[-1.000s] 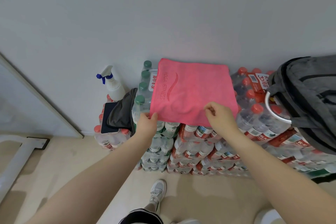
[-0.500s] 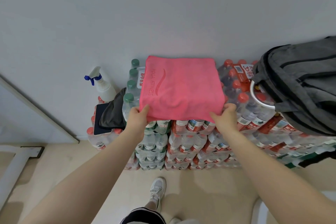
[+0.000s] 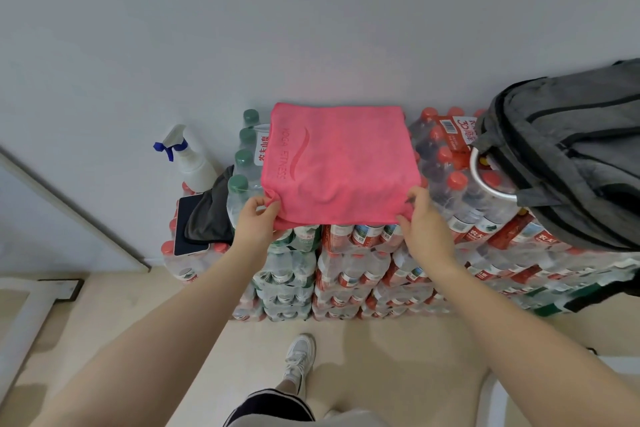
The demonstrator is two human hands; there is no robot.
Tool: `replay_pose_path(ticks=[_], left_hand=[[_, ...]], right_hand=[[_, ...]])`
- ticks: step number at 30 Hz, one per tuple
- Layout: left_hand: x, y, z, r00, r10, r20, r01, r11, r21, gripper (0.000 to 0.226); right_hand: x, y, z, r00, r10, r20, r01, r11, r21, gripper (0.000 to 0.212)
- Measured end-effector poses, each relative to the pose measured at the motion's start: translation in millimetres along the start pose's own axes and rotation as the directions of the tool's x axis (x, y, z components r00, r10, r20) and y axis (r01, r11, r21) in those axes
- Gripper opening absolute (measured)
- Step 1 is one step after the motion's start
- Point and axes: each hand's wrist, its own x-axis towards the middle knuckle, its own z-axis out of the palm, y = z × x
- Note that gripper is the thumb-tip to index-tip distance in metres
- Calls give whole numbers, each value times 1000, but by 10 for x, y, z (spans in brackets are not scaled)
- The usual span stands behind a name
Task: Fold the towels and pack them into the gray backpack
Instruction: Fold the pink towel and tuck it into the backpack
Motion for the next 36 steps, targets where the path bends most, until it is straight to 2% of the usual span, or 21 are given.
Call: replay_pose_path(ticks=[3,5,6,9,12,15,18,21,25,28,29,30,32,33,34,36], left_hand=[[-13,-48,-44,996,-24,85,16,995,94,14],[11,-95,-97,987,-73,140,55,990,128,14],[29,-100,-117,986,-77,144,55,987,151,14],[46,-51,-120,996,-52,79,41,991,129,14],[29,-14,-94,999,-47,-21,47,999,24,18],[-1,-12,-108,993,-74,-90,66,994,-92,18],[-44,7,-134,991,-48,-122,28,987,-157,22],[-98,44,-148,990,-8,-142,-16,987,-162,24],[-208,85,-152,987,1,-163,-39,973,-227,23],[-269,92,-155,986,38,-162,-70,978,-194,24],[-283,92,-157,985,50,-163,-80,981,-177,23],[-298,95,-156,984,59,-167,-86,983,-161,23],[-326,118,-152,982,73,-175,-100,984,-148,24],[-340,129,-151,981,79,-177,-107,983,-150,25],[-351,139,-150,980,81,-179,-109,982,-152,26],[-368,135,-155,980,83,-178,-112,981,-160,29]], right_hand=[[-39,66,-19,972,-149,182,203,923,-328,38],[-47,119,-13,951,-244,190,305,839,-451,38],[-48,118,-29,958,-241,157,286,847,-447,33],[-29,52,-136,995,-100,16,101,977,-186,6],[-49,19,-185,999,28,-25,-25,996,86,16],[-128,9,-198,995,99,12,-99,965,244,27],[-197,-37,-279,990,144,8,-135,906,402,23],[-222,-50,-346,987,162,22,-154,873,463,19],[-243,-32,-371,965,215,149,-261,746,612,18],[-275,-31,-399,955,254,155,-293,702,649,14],[-283,-36,-412,959,249,134,-278,739,614,14],[-288,-31,-428,971,214,107,-239,825,513,12],[-303,-24,-450,994,76,84,-88,985,151,6],[-320,-22,-454,998,8,69,-8,1000,-1,4],[-336,-18,-455,999,-32,35,35,996,-81,3],[-392,-29,-466,999,-14,-53,12,999,-53,6]])
